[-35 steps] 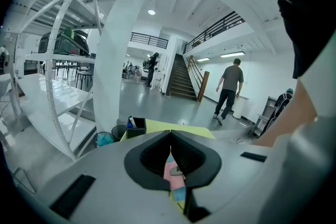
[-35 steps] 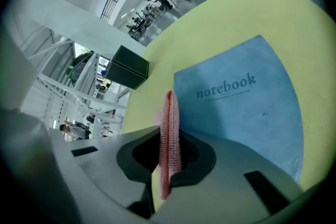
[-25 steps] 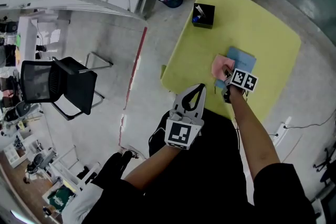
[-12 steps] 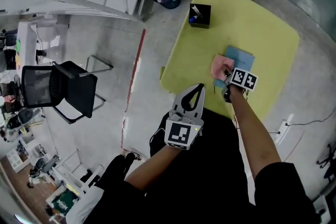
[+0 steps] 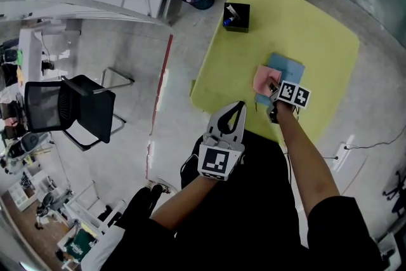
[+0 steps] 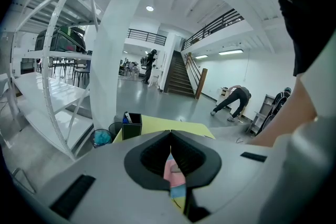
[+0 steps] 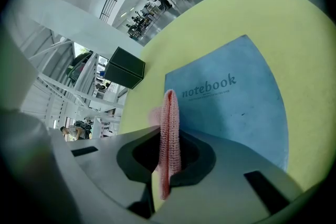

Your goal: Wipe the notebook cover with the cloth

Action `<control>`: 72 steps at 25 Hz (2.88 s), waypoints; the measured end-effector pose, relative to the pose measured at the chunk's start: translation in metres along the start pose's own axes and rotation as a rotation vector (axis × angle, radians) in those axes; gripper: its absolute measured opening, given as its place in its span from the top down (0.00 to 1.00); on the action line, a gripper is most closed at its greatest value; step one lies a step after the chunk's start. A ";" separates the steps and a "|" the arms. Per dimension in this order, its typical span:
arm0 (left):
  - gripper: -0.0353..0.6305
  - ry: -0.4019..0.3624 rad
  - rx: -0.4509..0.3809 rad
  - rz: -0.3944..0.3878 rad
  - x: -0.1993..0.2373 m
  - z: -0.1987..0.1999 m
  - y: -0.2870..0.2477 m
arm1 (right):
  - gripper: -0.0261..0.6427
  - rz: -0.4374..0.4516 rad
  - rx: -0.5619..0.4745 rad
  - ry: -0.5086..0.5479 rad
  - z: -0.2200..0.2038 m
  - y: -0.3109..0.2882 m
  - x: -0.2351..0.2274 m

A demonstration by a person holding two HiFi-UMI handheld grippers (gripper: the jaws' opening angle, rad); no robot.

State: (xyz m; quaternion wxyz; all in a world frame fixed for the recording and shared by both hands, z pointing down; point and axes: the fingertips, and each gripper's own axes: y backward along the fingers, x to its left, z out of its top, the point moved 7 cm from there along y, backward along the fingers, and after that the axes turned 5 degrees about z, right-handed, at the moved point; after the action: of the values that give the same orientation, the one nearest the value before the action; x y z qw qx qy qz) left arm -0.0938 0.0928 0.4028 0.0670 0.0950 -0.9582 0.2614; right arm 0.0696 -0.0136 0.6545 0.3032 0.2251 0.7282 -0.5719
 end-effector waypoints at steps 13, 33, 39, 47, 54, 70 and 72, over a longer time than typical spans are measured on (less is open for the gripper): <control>0.93 -0.009 -0.004 -0.007 -0.009 0.007 -0.014 | 0.91 0.006 0.004 -0.012 0.000 0.001 -0.005; 0.93 -0.012 0.000 -0.035 -0.024 0.012 -0.029 | 0.91 0.008 0.003 -0.029 0.003 0.011 -0.015; 0.93 -0.024 0.001 -0.039 -0.027 0.011 -0.030 | 0.91 0.012 0.009 -0.024 0.001 0.014 -0.019; 0.93 -0.031 0.008 -0.051 -0.038 0.012 -0.040 | 0.91 0.026 0.001 -0.027 0.006 0.022 -0.029; 0.93 -0.048 0.021 -0.069 -0.045 0.010 -0.044 | 0.91 0.030 0.002 -0.037 0.004 0.024 -0.031; 0.93 -0.055 0.022 -0.096 -0.062 0.010 -0.056 | 0.91 0.032 0.004 -0.034 0.007 0.042 -0.048; 0.93 -0.058 0.025 -0.100 -0.063 0.010 -0.057 | 0.91 0.031 0.006 -0.033 0.008 0.046 -0.051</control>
State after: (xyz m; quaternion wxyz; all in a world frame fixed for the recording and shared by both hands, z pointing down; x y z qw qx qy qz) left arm -0.0203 0.0487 0.4113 0.0511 0.1509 -0.9505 0.2666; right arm 0.1381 -0.0094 0.6566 0.3236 0.2278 0.7176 -0.5731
